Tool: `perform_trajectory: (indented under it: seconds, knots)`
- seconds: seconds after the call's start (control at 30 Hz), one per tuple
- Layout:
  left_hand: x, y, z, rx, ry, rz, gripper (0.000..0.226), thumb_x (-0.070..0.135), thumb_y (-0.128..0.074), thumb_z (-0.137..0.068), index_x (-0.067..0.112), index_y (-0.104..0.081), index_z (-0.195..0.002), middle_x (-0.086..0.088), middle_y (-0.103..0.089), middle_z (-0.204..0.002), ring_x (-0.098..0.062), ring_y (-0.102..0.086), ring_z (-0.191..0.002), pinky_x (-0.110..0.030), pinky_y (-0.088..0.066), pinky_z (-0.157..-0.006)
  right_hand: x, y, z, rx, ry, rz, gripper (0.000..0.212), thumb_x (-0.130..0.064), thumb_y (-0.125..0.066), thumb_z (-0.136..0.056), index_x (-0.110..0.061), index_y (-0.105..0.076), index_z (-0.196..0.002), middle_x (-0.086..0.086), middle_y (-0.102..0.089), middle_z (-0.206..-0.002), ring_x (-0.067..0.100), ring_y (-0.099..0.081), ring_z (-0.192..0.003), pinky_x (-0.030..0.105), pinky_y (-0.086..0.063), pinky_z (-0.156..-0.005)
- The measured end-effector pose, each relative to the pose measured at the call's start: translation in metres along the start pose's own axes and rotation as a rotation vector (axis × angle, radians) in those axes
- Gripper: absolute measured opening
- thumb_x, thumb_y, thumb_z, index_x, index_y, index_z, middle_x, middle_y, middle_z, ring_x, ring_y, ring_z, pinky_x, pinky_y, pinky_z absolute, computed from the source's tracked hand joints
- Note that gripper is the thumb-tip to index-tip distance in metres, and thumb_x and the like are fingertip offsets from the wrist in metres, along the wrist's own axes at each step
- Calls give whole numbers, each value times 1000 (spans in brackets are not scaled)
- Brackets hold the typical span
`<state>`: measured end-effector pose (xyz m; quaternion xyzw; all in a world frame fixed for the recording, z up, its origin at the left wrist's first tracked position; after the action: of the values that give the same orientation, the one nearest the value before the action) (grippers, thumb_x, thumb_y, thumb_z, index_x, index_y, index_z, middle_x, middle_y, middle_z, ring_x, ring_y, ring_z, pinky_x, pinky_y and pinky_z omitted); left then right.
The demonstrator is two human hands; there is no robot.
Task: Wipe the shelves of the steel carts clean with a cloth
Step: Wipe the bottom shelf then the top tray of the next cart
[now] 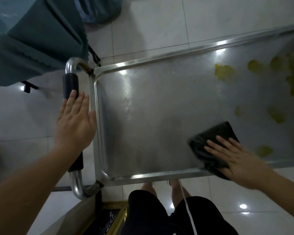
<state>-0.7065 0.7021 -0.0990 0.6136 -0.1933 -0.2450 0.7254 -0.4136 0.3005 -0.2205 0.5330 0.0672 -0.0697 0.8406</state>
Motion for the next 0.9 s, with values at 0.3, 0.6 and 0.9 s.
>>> perform_trajectory:
  seconds: [0.3, 0.6, 0.9]
  knots:
    - [1, -1, 0, 14, -6, -12, 68, 50, -12, -112, 12, -24, -167, -5, -18, -175, -12, 6, -163, -44, 0, -133, 148, 105, -171, 87, -349, -163, 81, -68, -16, -90, -36, -4, -164, -10, -4, -172, 21, -3, -160, 45, -5, -127]
    - [0, -1, -3, 22, -4, -10, 68, 50, -14, -111, 12, -27, -166, -5, -22, -175, -12, 4, -163, -46, -3, -133, 164, 129, -217, 77, -453, -252, 91, -76, -8, -84, -35, -1, -165, -13, 6, -173, 19, 7, -159, 44, 2, -127]
    - [3, 1, -2, 0, -17, 11, 69, 50, -12, -110, 12, -26, -167, -5, -20, -175, -13, 5, -163, -43, 1, -133, 46, 29, -39, 204, -481, -310, 76, -61, -24, -97, -25, -22, -164, -2, -15, -171, 25, -6, -159, 51, -10, -127]
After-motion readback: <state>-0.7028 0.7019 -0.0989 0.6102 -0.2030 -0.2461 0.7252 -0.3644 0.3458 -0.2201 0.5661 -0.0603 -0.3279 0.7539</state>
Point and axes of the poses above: each hand's wrist, its own z-axis away from the middle knuckle, its own y-axis out of the back of the hand, x = y × z, the point moved 8 cm from there along -z, towards the middle knuckle
